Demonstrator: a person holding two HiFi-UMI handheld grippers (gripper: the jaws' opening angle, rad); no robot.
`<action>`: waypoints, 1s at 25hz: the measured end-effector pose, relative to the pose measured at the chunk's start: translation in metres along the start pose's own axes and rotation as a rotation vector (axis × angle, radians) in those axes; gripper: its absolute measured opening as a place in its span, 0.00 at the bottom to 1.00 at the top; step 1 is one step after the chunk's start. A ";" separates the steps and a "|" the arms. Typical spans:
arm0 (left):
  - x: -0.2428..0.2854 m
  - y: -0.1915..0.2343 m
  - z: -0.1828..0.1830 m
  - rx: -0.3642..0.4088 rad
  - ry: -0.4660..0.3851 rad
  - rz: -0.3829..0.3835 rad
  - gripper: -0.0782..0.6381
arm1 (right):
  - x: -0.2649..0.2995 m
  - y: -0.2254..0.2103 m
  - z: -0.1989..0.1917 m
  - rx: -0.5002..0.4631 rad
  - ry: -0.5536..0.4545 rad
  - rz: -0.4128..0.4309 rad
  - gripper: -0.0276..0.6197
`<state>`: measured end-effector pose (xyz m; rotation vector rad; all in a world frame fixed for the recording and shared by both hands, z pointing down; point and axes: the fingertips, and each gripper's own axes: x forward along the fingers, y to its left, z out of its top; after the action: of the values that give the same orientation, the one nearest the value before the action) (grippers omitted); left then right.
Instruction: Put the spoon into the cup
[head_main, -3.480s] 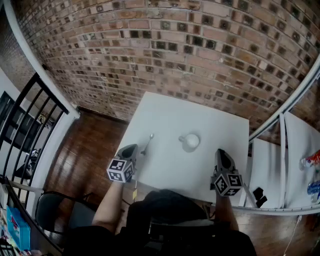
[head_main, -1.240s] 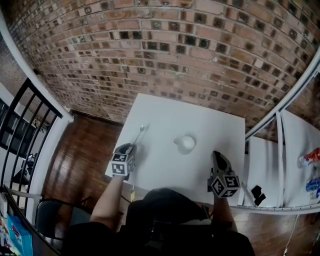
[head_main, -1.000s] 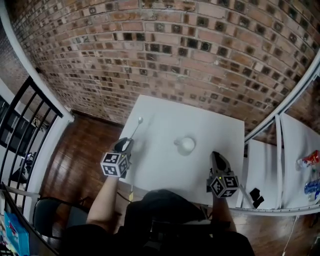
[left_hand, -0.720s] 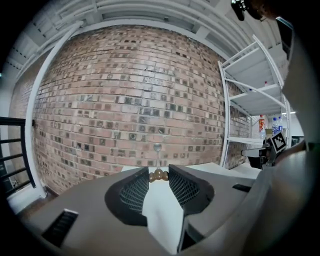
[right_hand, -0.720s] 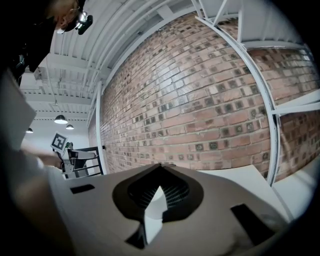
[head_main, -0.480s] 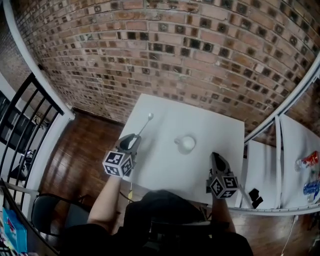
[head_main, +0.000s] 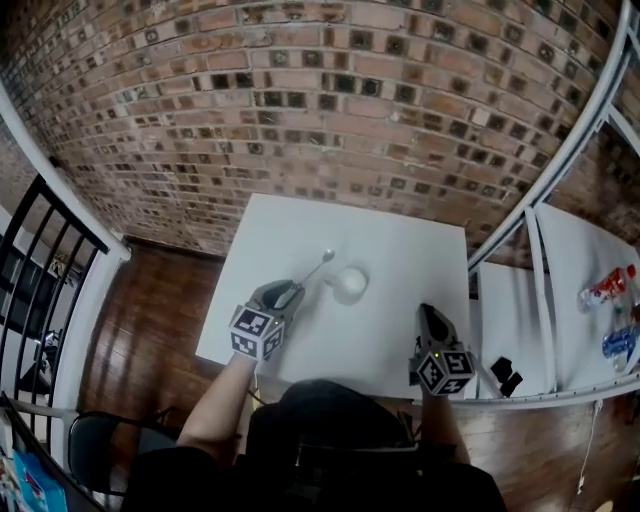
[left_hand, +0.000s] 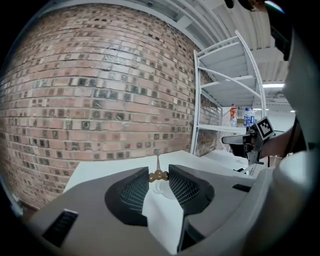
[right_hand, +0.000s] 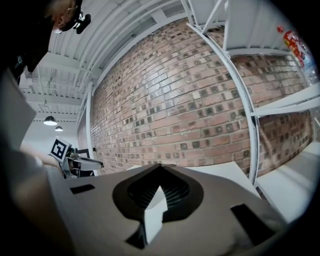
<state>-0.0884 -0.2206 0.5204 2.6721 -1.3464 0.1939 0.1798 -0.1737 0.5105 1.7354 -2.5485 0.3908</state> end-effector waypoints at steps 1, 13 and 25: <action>0.005 -0.007 -0.004 0.009 0.014 -0.018 0.28 | -0.003 -0.003 0.000 0.003 -0.003 -0.008 0.05; 0.027 -0.045 -0.047 0.078 0.142 -0.114 0.28 | -0.027 -0.022 -0.005 0.029 -0.012 -0.063 0.05; 0.042 -0.047 -0.050 0.081 0.182 -0.118 0.28 | -0.027 -0.019 -0.009 0.031 -0.005 -0.046 0.05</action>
<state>-0.0282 -0.2168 0.5739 2.7117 -1.1466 0.4754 0.2066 -0.1542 0.5180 1.8037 -2.5141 0.4274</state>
